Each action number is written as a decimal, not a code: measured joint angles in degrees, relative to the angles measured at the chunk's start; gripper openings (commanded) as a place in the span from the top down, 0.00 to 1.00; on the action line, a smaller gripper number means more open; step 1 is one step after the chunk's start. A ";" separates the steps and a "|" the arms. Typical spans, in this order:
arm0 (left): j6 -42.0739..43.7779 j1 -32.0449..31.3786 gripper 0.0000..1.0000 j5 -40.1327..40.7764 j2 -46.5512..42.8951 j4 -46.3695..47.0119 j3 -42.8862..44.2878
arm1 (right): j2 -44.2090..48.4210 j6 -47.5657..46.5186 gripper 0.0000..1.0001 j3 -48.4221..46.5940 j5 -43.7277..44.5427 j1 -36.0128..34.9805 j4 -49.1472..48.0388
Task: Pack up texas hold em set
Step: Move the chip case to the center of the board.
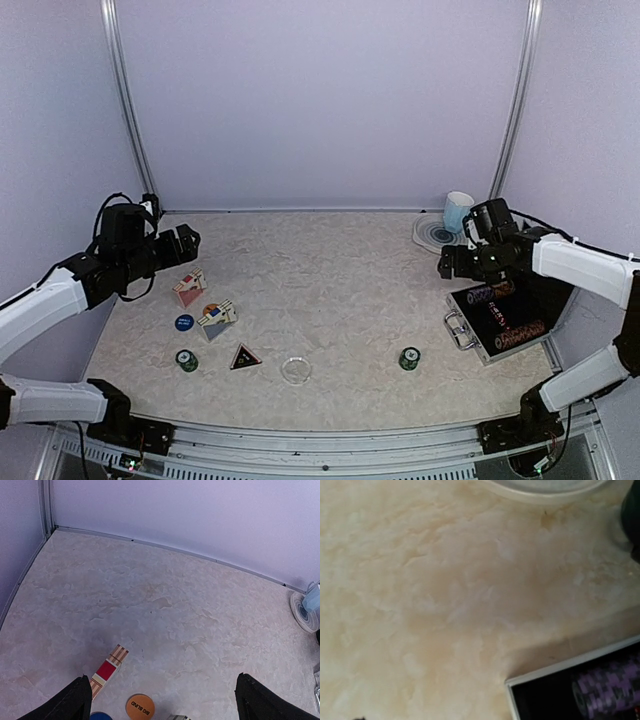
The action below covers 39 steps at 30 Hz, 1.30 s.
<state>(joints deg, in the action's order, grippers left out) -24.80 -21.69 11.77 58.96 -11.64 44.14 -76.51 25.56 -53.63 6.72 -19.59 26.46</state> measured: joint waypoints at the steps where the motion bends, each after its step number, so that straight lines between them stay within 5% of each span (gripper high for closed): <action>1: 0.00 0.00 0.01 -0.04 0.00 -0.02 -0.31 | -1.03 0.11 0.01 -0.02 0.28 0.00 -0.48; 18: -0.02 0.00 0.01 -1.07 -1.16 0.61 -1.03 | -17.49 0.70 0.01 -1.18 1.01 0.00 -7.91; 39: -0.07 0.13 0.01 -1.88 -0.85 0.85 -1.03 | -13.94 3.48 0.03 1.60 0.85 -3.04 -9.25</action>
<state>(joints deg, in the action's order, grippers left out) -24.86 -21.56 9.89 58.11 -10.79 43.11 -90.45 29.04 -52.03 7.57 -22.63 17.21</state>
